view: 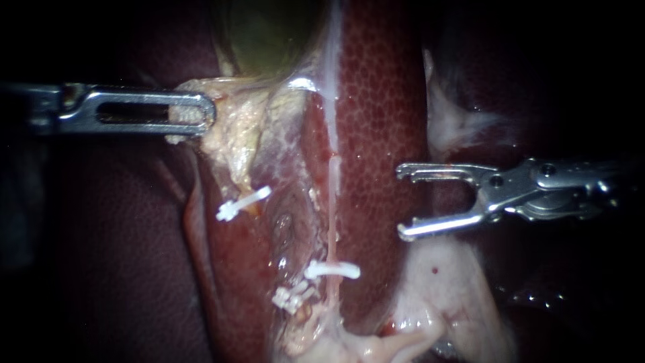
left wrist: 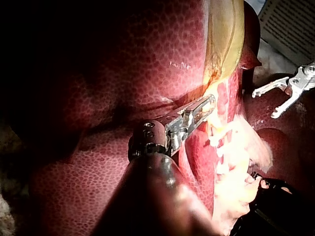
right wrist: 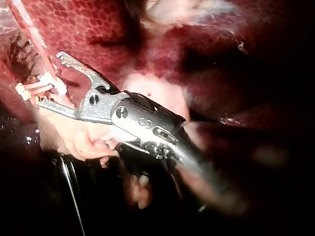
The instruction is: Going back first clip right tube
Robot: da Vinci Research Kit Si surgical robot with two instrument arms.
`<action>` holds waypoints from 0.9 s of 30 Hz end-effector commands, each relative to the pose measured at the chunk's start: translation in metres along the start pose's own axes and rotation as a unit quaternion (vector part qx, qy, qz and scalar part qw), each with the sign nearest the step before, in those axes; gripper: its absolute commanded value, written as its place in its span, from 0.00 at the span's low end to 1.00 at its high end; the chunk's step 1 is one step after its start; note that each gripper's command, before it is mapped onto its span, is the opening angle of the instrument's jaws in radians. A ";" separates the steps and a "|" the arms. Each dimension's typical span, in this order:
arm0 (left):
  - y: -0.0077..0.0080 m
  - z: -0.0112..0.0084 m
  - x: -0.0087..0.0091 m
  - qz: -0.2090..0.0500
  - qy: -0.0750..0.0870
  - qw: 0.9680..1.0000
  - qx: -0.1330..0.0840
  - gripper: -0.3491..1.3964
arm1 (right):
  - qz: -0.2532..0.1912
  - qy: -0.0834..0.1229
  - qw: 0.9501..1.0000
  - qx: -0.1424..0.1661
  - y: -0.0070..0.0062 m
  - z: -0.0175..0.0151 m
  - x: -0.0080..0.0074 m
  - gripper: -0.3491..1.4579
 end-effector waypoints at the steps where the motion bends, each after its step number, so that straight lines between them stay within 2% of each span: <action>1: 0.0000 0.0001 0.0001 0.000 0.000 1.000 -0.001 0.00 | 0.001 0.000 1.000 0.000 -0.0002 0.0002 -0.0001 0.52; 9: 0.0005 0.0020 0.0012 0.003 -0.004 1.000 -0.002 0.00 | 0.000 0.000 1.000 0.000 -0.0002 0.0002 -0.0002 0.52; 13: 0.0009 0.0039 0.0023 0.007 0.003 1.000 -0.003 0.00 | 0.000 0.000 1.000 0.000 -0.0002 0.0002 -0.0003 0.52; 20: 0.0016 0.0084 0.0040 0.013 0.021 1.000 -0.003 0.00 | 0.000 0.000 1.000 0.000 -0.0002 0.0003 -0.0002 0.52; 27: 0.0018 0.0101 0.0048 0.015 0.026 1.000 -0.004 0.00 | 0.000 0.000 1.000 0.000 -0.0002 0.0003 -0.0002 0.52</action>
